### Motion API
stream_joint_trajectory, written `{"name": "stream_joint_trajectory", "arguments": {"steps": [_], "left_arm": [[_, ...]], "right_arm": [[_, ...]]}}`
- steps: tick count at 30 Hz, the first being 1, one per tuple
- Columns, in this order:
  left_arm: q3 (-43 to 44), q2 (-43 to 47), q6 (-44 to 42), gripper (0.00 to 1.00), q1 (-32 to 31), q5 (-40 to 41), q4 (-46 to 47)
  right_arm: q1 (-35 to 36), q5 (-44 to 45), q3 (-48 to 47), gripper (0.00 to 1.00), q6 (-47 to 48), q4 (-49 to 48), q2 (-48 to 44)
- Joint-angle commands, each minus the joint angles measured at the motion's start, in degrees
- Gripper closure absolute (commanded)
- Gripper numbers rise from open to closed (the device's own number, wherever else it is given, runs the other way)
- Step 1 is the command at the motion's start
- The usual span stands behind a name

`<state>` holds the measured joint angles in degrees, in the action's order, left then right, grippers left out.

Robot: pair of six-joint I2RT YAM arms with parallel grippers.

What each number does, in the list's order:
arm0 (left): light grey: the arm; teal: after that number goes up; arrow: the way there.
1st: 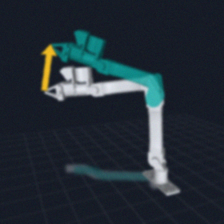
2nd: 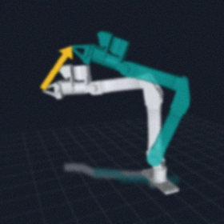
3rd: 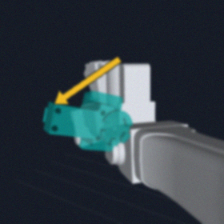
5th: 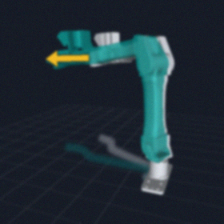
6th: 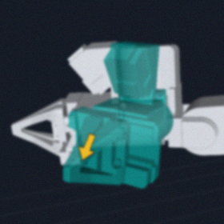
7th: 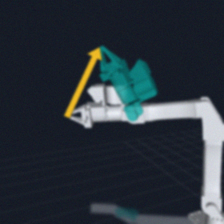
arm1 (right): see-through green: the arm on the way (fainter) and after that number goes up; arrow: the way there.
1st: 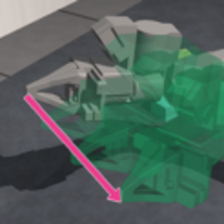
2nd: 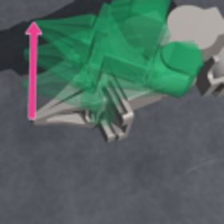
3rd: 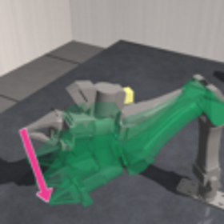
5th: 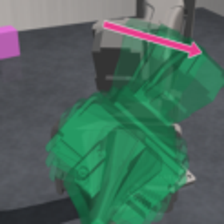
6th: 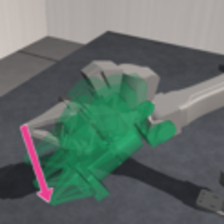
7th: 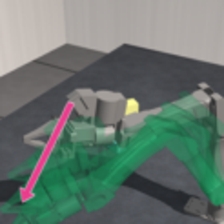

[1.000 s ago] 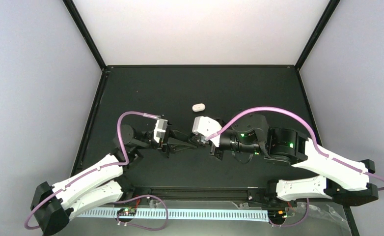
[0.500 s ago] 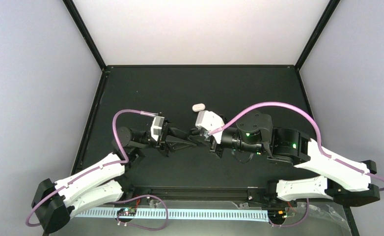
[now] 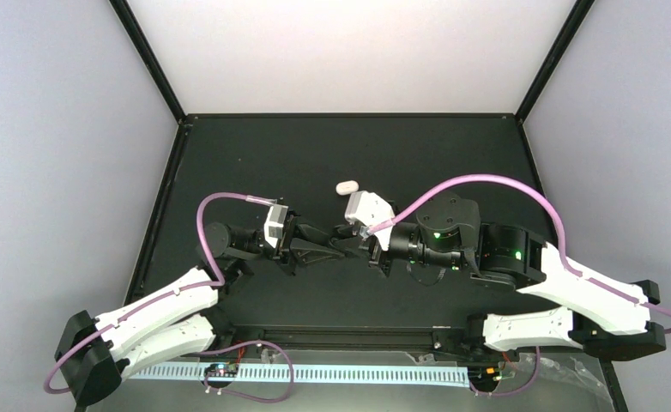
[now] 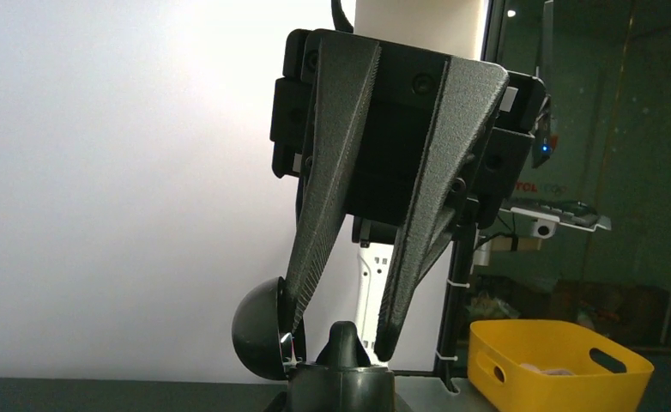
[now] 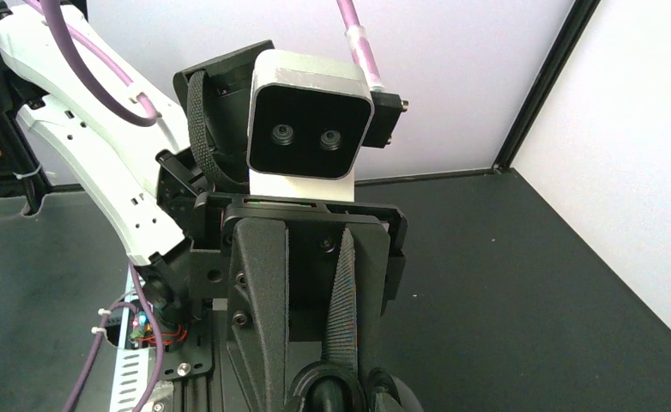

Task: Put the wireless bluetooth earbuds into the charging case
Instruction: Place the earbud in the charging case, then close the charging case, then place the charging case at the center of the board.

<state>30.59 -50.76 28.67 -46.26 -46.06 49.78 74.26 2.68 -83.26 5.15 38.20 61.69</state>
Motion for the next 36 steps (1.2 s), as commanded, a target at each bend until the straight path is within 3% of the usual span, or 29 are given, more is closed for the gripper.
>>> {"name": "stream_joint_trajectory", "arguments": {"steps": [1,8,17,27,31,34,36], "left_arm": [[1.49,0.32,-1.65,0.98,-0.74,-0.57,2.17],[1.58,0.36,-1.85,0.98,-0.81,-0.66,1.89],[1.49,0.84,-2.18,0.98,-0.85,-0.55,1.46],[1.08,1.84,-2.36,0.99,-0.86,2.41,0.40],[2.13,1.97,-4.29,0.98,-0.82,12.09,-9.22],[4.17,-0.39,-5.26,0.98,-0.02,24.63,-22.22],[5.00,-2.69,-0.85,0.99,1.47,35.32,-29.60]], "right_arm": [[0.14,0.14,-2.42,0.79,-1.13,-0.12,-1.51],[0.19,2.21,-4.47,0.73,-2.11,-0.22,-3.72],[0.18,7.20,-3.07,0.56,-1.92,2.06,-3.76],[0.16,6.44,-0.19,0.55,-4.34,3.36,-3.49],[0.11,17.99,2.10,0.50,-7.04,0.90,-6.87],[-0.78,25.10,6.12,0.45,-9.59,-0.41,-9.31],[-1.68,26.97,9.18,0.43,-12.51,-0.19,-9.69]]}}
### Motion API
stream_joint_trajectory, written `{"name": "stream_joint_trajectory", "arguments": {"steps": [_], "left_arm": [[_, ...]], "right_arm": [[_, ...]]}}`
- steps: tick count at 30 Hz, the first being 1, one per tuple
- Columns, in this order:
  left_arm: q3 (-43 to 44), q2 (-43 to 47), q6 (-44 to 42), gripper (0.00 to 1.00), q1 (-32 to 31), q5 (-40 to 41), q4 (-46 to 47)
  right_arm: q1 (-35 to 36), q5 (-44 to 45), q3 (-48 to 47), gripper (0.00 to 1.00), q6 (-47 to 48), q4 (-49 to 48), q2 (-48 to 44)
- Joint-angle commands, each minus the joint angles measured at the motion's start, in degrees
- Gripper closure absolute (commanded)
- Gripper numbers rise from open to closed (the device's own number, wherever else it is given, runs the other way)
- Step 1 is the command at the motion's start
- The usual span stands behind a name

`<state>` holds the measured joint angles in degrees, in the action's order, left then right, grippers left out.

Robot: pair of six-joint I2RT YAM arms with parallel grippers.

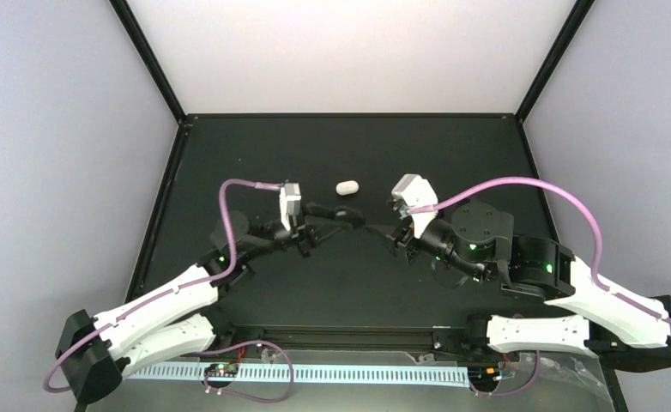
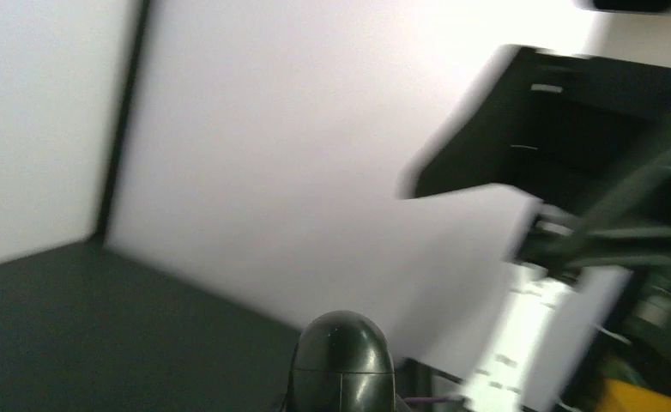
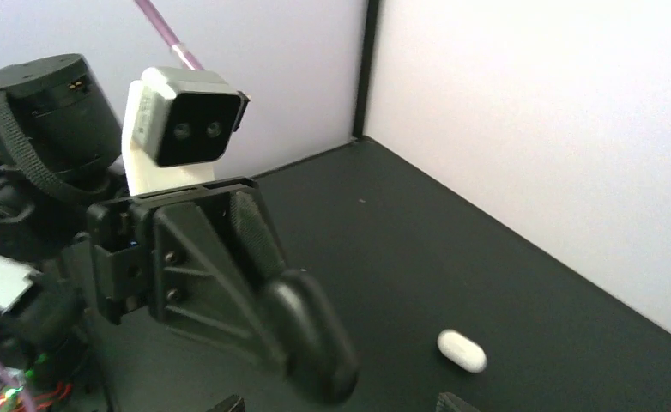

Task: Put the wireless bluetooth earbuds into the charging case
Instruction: Place the charging case at the center of the board.

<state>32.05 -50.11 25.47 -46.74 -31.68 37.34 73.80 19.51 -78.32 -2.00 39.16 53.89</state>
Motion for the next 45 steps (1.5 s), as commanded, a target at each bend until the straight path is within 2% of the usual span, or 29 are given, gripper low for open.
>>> {"name": "stream_joint_trajectory", "arguments": {"steps": [1,5,9,16,19,26,33,40,45], "left_arm": [[3.83,-4.82,4.72,0.99,3.80,23.13,-20.10],[1.78,-12.23,13.02,0.98,11.64,21.44,-20.04],[2.40,-22.24,18.03,0.98,16.44,17.65,-16.83],[6.96,-40.43,25.32,0.99,19.54,19.95,-11.50],[8.33,-46.60,28.20,0.98,20.99,17.79,-7.50],[9.39,-51.93,29.86,0.98,21.26,17.02,-5.50],[8.95,-52.80,28.38,0.72,21.25,19.28,-9.34],[8.58,-53.67,27.50,0.64,21.27,20.02,-11.07],[6.18,-49.56,26.36,0.46,21.42,22.57,-14.04]], "right_arm": [[-1.40,10.72,6.17,0.42,-7.00,-1.25,-2.06],[-2.32,11.39,14.90,0.41,-13.91,-4.29,-4.55],[-3.77,11.00,22.23,0.41,-19.38,-6.02,-7.29],[-4.03,10.37,25.20,0.41,-23.55,-4.33,-9.68],[-4.02,10.84,25.55,0.41,-24.19,-3.01,-10.39],[-4.01,11.69,25.46,0.40,-24.28,-0.43,-12.15],[-4.03,11.83,24.87,0.39,-22.89,-0.83,-11.51],[-4.06,12.76,23.18,0.39,-21.71,-0.17,-11.35],[-4.06,13.59,22.55,0.38,-21.77,0.87,-11.78]]}}
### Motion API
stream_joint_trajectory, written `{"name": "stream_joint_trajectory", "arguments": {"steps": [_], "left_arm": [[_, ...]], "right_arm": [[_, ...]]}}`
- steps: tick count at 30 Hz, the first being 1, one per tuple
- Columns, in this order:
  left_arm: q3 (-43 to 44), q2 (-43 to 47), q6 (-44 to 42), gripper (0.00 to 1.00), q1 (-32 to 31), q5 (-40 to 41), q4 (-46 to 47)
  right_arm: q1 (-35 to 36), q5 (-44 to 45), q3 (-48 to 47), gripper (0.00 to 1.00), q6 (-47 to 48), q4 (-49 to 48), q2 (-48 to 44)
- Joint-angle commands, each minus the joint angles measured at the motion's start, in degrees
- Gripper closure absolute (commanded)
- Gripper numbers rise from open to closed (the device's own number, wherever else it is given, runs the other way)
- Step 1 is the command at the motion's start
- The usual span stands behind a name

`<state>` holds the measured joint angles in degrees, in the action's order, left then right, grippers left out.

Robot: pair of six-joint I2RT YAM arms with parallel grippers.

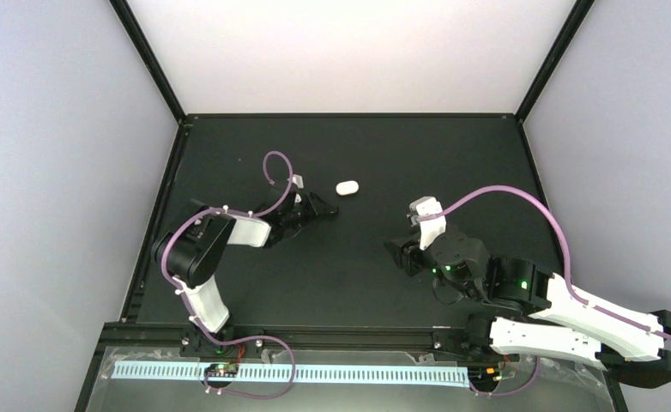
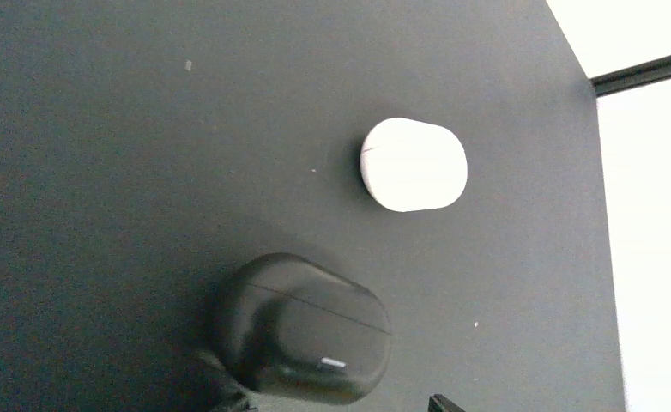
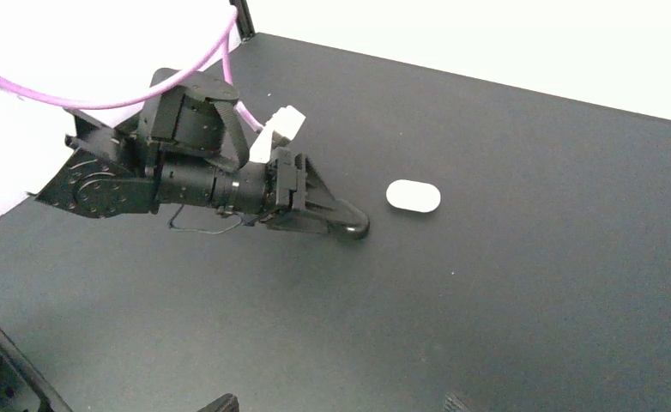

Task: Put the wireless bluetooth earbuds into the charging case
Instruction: Place the charging case at the center of the board, then reset both arms

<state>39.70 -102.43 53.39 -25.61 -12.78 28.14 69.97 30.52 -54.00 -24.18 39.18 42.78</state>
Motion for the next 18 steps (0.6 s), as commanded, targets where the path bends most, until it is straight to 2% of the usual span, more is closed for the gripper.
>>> {"name": "stream_joint_trajectory", "arguments": {"steps": [1,3,5,9,12,14,16,18], "left_arm": [[-2.33,4.49,-2.10,0.42,0.37,4.42,-5.90],[-3.55,8.18,-3.51,0.30,0.67,5.97,-9.51],[-4.37,12.79,-5.15,0.04,1.13,8.19,-14.69],[-3.19,25.16,-10.88,0.01,1.68,13.98,-28.45],[1.17,34.24,-18.25,0.01,1.92,17.56,-40.65],[4.57,39.85,-23.91,0.01,1.96,18.91,-46.91],[7.32,44.43,-28.77,0.01,2.13,20.44,-51.77],[8.34,49.08,-32.42,0.01,2.14,23.62,-54.02]], "right_arm": [[-0.20,2.67,-1.62,0.38,0.45,0.67,-0.83],[-0.25,2.75,-1.34,0.38,0.51,0.15,-1.11],[-0.21,2.72,-1.16,0.37,0.46,-0.72,-0.93],[-2.94,1.34,-2.37,0.30,1.21,-2.73,2.20],[-15.25,-6.29,-3.71,0.29,-1.08,-2.64,6.07],[-26.78,-13.47,0.10,0.29,-4.48,-6.31,3.28],[-39.71,-24.21,5.59,0.29,-8.83,-10.81,-1.18],[-49.70,-27.80,9.99,0.27,-12.58,-12.19,-4.71]]}}
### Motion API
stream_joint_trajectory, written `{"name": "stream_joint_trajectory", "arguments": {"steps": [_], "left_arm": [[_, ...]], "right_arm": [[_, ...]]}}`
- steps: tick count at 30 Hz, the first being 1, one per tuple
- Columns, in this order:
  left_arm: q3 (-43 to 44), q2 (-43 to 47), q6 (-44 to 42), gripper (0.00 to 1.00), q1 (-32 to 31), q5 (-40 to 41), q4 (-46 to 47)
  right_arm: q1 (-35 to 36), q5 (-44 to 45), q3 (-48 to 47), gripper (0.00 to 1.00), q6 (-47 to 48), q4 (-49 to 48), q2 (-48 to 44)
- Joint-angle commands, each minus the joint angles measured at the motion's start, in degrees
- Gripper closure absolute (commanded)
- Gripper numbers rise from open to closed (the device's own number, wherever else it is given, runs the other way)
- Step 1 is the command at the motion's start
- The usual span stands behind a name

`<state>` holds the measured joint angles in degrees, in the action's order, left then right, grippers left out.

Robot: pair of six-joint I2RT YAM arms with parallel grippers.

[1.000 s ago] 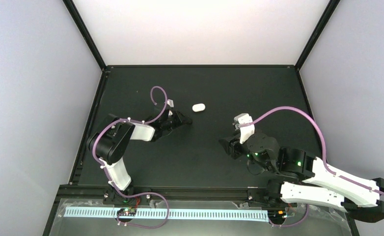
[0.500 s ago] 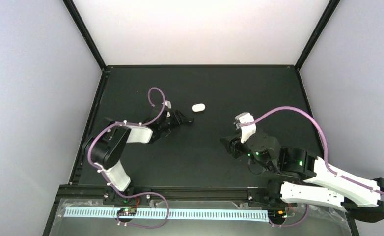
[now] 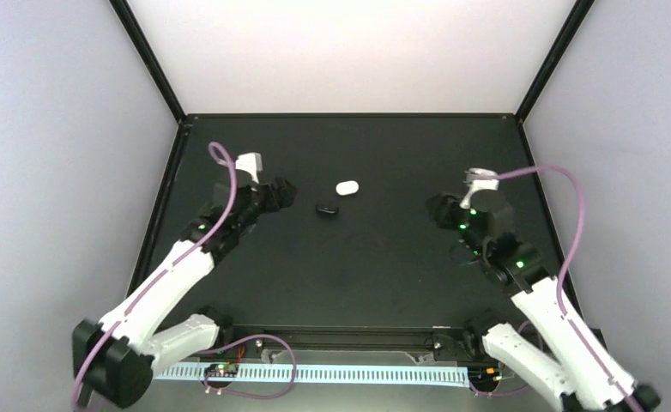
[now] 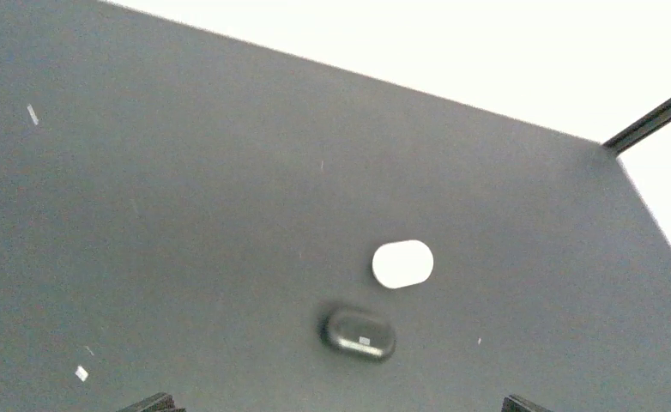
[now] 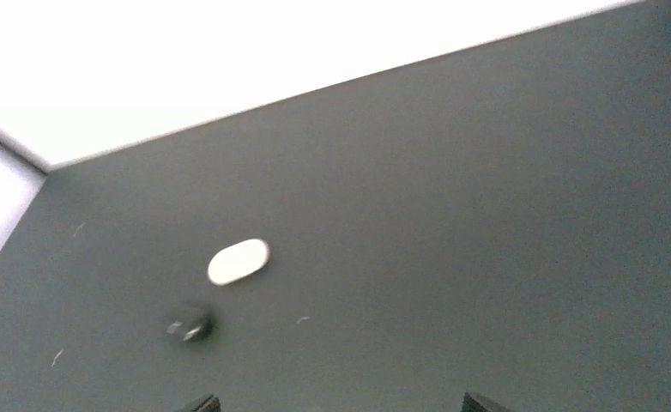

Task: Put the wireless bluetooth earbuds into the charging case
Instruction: Reset both arms

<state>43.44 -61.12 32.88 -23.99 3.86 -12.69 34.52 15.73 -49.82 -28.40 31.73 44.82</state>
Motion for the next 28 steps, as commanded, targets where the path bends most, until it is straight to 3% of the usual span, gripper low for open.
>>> {"name": "stream_joint_trajectory", "arguments": {"steps": [1,8,10,11,18,28], "left_arm": [[4.68,10.23,-12.78,0.01,0.52,8.24,-13.79],[-1.66,23.64,-15.85,0.01,0.48,13.22,-11.16],[-3.69,25.07,-16.04,0.01,-0.22,14.94,-10.27],[-4.49,25.76,-15.63,0.01,-0.41,14.42,-9.95],[-5.55,28.36,-13.74,0.01,-0.44,11.11,-8.45],[-5.80,28.79,-11.39,0.01,-0.45,13.00,-8.56]], "right_arm": [[-15.15,-9.63,6.46,0.25,-9.33,-3.71,-7.49],[-15.27,6.93,11.17,0.15,-8.18,2.86,-11.61],[-15.19,11.50,12.98,0.06,-8.09,3.43,-13.65],[-15.19,12.01,13.98,0.01,-8.48,2.62,-15.01],[-15.19,15.09,19.99,0.00,-7.50,-3.86,-21.30],[-15.19,8.63,20.70,0.00,-5.71,-5.89,-19.94]]}}
